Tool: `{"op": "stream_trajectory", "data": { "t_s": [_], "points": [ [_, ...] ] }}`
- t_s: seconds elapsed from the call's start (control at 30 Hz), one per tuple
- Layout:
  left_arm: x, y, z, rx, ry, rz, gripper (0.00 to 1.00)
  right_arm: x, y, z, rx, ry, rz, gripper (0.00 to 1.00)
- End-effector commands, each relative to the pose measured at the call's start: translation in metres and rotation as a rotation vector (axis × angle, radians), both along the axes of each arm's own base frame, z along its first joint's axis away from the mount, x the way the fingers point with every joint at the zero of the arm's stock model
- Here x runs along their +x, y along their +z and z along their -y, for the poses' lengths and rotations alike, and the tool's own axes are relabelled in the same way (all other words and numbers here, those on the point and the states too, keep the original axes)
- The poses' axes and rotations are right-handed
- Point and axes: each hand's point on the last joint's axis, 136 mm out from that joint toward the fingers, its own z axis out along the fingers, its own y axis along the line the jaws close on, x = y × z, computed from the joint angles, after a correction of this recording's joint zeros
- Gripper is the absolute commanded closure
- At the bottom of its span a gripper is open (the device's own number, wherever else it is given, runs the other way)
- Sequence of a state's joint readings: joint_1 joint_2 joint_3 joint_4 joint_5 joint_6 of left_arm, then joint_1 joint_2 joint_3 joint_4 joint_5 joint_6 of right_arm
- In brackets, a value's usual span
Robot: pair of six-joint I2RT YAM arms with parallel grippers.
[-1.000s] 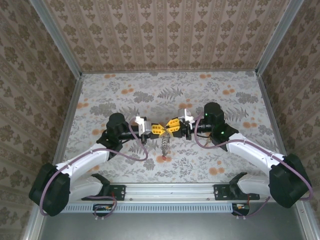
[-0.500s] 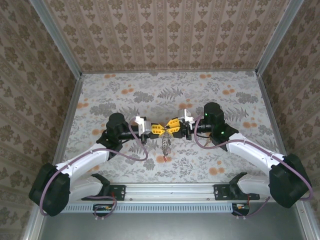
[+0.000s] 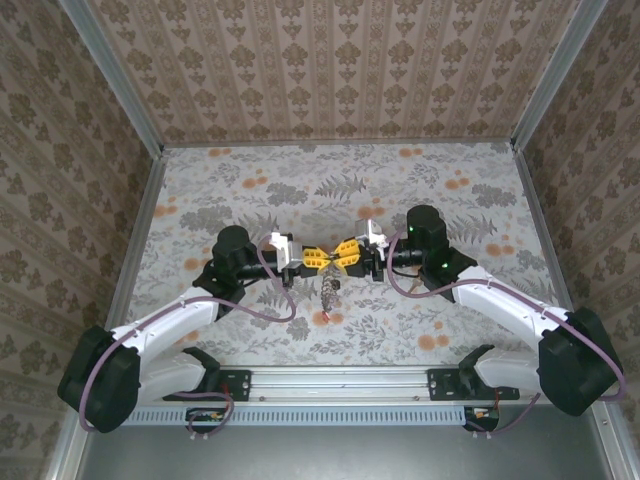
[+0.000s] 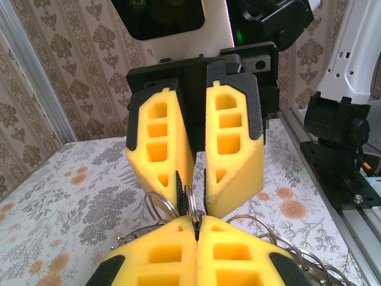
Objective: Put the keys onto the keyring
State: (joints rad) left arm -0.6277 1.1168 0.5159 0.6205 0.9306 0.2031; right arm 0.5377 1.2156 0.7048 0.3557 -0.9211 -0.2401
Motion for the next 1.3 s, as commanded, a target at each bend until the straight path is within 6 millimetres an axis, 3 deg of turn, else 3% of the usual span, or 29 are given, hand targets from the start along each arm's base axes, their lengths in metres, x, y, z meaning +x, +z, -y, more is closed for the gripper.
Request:
{"op": "stream_trajectory", "data": {
  "t_s": [0.0,0.2,0.3,0.37,0.47,0.63,0.93,1.27],
  "points": [
    [-0.004,0.030,0.000,-0.064,-0.012,0.106,1.00,-0.005,0.006,-0.003,0.008,0.040,0.016,0.83],
    [-0.002,0.030,0.000,-0.070,0.006,0.114,1.00,-0.005,0.004,-0.005,0.003,0.051,0.009,0.87],
    [0.000,0.029,0.000,-0.067,0.017,0.110,1.00,-0.006,0.002,-0.005,-0.004,0.055,0.005,1.00],
    [0.002,0.026,0.000,-0.051,0.028,0.093,1.00,-0.003,0.001,-0.003,-0.017,0.030,0.014,1.00],
    [0.006,0.015,-0.001,0.038,0.055,0.047,0.87,0.002,-0.003,0.000,-0.078,-0.019,0.036,1.00],
    [0.005,-0.012,-0.008,0.209,0.080,-0.002,0.75,0.003,-0.016,0.004,-0.255,-0.052,0.069,1.00],
    [0.007,-0.027,-0.007,0.254,0.087,-0.040,0.73,0.005,-0.022,-0.001,-0.390,-0.078,0.126,1.00],
    [0.002,-0.024,0.001,0.243,0.029,-0.027,0.77,0.001,-0.022,-0.009,-0.410,-0.061,0.150,1.00]
  ]
}}
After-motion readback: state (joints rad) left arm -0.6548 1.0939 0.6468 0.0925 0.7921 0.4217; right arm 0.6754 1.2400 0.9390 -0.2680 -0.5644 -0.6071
